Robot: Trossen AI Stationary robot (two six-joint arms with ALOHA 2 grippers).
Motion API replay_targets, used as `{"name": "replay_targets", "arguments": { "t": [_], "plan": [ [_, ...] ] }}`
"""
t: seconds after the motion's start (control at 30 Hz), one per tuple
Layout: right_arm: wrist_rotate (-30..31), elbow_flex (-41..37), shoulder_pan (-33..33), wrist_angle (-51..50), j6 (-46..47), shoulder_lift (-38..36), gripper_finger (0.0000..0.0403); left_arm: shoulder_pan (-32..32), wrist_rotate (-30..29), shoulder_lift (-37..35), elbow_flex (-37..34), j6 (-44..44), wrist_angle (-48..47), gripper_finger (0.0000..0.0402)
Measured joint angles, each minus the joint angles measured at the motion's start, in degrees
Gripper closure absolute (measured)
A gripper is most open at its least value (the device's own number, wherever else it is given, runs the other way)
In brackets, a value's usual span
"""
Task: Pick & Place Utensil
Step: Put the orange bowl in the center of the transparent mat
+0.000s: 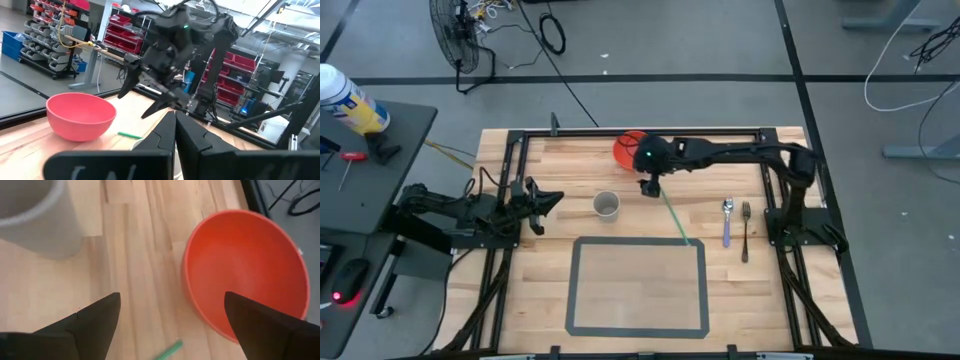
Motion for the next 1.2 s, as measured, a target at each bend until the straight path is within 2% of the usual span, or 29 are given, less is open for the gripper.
{"name": "replay_targets", "arguments": {
  "t": [0.33,0.87,1.2],
  "plan": [
    [0.7,0.6,-4.0,4.6,-2.2,6.6,0.0083,0.0,-0.5,0.0,0.0,0.6,0.0,0.0388],
    [-2.8,0.7,-4.6,8.1,-4.8,8.3,0.0162,0.0,-0.7,0.0,0.0,-0.1,-0.2,0.0387],
    [-2.2,0.6,-4.6,8.1,-3.7,8.2,0.0238,0.0,-0.7,0.0,0.0,-0.5,-0.1,0.0387]
  ]
}}
